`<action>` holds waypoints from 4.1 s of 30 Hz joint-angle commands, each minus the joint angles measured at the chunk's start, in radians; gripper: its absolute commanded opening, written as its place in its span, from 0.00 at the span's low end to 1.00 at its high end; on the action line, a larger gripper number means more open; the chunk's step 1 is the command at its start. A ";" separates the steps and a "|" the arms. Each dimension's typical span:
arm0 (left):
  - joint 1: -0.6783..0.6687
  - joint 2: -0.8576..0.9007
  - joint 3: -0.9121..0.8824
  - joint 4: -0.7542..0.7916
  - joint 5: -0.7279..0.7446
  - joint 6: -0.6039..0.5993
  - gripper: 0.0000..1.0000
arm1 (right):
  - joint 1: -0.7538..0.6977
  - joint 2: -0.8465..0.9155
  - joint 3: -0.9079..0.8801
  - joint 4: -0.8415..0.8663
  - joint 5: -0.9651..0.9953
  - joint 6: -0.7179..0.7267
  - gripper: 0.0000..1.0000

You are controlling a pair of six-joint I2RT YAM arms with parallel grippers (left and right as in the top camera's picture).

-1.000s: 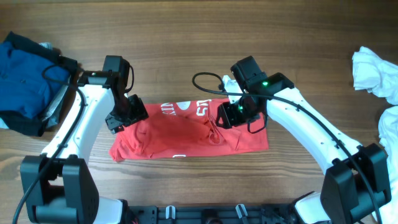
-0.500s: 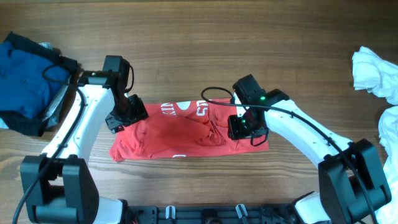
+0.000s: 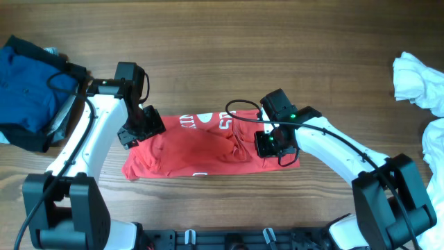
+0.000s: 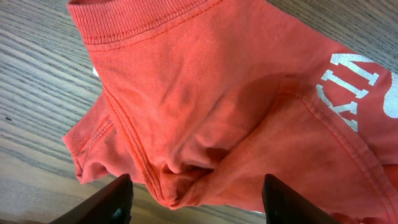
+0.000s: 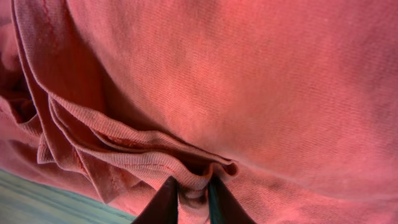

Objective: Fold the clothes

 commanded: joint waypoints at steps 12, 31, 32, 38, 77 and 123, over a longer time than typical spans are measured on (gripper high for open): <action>0.007 -0.011 0.013 -0.002 0.001 0.015 0.66 | 0.004 -0.009 -0.005 -0.012 -0.613 -0.444 0.29; 0.043 0.052 -0.094 0.118 -0.068 0.175 0.90 | 0.004 -0.362 0.111 -0.142 0.169 -0.011 0.65; 0.046 0.064 -0.106 0.139 -0.067 0.191 0.90 | 0.004 -0.356 0.111 -0.148 0.169 -0.011 0.65; 0.047 0.153 -0.130 0.225 -0.106 0.225 0.89 | 0.004 -0.306 0.111 -0.182 0.194 -0.011 0.66; -0.126 0.183 0.461 -0.311 0.229 0.045 0.08 | 0.004 -0.301 0.111 -0.205 0.193 0.002 0.66; -0.060 0.203 0.129 0.031 0.212 0.042 0.58 | 0.264 0.015 0.111 0.336 -0.372 -0.112 0.45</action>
